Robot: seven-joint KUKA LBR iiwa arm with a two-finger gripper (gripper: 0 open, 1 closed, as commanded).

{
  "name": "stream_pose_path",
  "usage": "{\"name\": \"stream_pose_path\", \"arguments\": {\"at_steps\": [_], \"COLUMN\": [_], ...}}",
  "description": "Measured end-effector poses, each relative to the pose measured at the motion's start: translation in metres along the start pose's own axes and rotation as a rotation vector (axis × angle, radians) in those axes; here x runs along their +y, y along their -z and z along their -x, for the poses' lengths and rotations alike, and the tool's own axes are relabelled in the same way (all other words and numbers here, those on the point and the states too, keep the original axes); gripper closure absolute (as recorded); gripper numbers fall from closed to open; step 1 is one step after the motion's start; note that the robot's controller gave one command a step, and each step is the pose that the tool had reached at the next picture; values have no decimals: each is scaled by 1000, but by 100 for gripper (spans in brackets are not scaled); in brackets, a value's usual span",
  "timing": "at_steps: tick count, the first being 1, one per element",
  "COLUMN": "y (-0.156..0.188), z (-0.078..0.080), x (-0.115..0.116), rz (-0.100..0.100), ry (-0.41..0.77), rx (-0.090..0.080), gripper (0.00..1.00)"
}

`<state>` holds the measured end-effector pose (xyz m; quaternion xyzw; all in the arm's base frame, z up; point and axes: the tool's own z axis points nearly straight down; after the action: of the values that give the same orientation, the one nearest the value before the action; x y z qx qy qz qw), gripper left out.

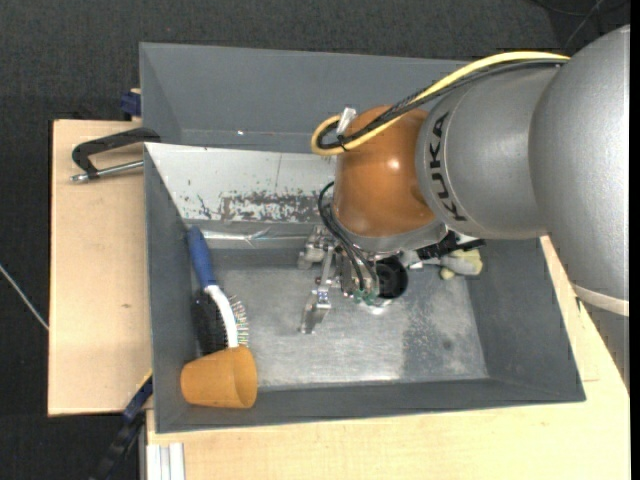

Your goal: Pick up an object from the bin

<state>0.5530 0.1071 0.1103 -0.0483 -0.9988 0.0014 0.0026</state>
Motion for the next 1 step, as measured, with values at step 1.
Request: {"name": "stream_pose_path", "arguments": {"at_steps": [1], "y": [3], "z": [26], "x": [-86], "rz": [1], "ry": [259], "rx": [-11], "gripper": [0]}}
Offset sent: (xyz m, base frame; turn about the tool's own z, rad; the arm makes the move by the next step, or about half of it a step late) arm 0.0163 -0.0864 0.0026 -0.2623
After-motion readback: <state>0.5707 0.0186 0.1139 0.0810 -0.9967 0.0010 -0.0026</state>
